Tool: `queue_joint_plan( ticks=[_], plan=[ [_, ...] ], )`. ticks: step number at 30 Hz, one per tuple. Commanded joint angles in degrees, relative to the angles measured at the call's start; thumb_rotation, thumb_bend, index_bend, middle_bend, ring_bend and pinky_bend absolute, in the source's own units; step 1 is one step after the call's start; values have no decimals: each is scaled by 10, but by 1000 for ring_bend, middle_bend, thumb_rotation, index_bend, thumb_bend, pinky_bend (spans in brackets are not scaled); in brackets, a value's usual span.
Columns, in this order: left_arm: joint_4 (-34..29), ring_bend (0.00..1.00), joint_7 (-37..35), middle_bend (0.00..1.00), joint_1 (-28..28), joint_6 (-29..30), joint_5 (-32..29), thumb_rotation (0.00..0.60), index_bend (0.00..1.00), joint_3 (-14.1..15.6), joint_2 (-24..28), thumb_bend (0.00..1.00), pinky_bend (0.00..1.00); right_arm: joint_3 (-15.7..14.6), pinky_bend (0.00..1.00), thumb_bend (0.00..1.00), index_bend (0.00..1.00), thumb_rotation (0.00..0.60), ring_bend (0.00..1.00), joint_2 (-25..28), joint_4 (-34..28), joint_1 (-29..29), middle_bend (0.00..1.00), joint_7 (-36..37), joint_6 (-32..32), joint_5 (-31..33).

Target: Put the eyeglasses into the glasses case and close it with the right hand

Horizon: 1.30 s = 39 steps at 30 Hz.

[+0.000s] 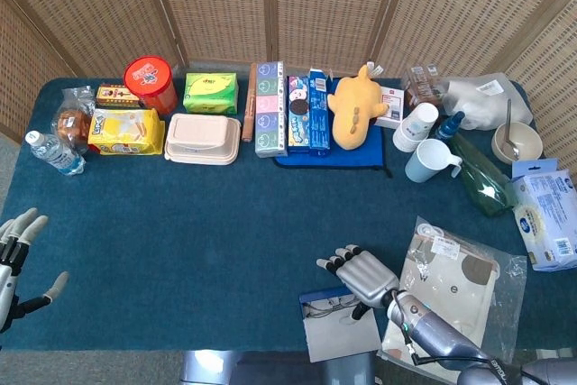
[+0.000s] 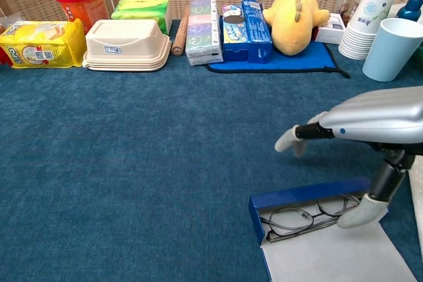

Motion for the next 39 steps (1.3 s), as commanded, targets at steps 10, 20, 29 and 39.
queue_joint_plan(
  ticks=[10, 20, 29, 39],
  plan=[
    [-1, 0, 3, 6, -8, -9, 2, 600, 0, -1, -5, 282, 0, -63, 172, 76, 150, 272, 186, 28, -54, 38, 238, -54, 48, 96],
    [-1, 0, 3, 4, -11, -12, 4, 600, 0, 0, -7, 282, 0, -96, 173, 76, 161, 259, 211, 30, -78, 39, 249, -61, 78, 102],
    [-2, 0, 5, 4, -11, -10, 6, 600, 0, 1, -7, 281, 0, -108, 174, 77, 159, 257, 203, 26, -81, 31, 247, -52, 91, 71],
    [-6, 0, 8, 6, -9, -5, 8, 600, 0, 2, -6, 282, 0, -120, 166, 76, 115, 256, 143, 45, -100, -14, 220, -47, 152, -42]
  ],
)
